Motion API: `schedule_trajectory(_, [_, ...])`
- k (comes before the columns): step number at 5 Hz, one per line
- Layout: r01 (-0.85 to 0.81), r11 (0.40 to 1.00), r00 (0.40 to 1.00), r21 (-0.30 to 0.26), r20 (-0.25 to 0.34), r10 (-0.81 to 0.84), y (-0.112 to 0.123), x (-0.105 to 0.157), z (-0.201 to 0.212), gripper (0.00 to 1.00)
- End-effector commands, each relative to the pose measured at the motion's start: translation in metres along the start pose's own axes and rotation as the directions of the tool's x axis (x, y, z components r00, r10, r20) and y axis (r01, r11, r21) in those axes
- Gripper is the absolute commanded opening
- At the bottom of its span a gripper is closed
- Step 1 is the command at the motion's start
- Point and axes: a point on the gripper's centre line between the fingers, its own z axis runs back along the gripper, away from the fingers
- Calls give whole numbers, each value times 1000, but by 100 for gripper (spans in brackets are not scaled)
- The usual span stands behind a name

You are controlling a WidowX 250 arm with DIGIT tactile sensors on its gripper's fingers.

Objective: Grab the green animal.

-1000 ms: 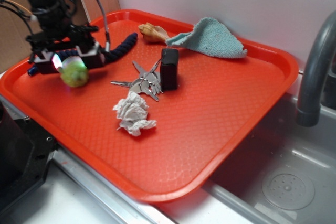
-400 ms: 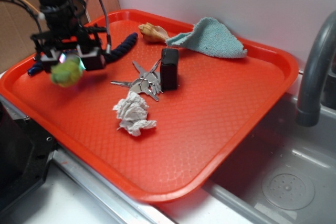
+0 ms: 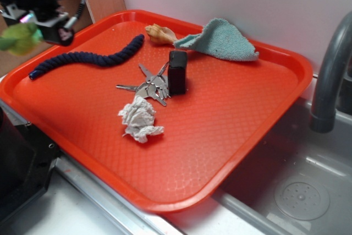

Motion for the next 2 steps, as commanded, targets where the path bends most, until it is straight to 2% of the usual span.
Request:
schedule_trajectory(1, [-7,1000,998,25,67,5,-3,39,46,0])
schedule_trajectory(2, [-32,999,999,29,37,31,-6,49,48,0])
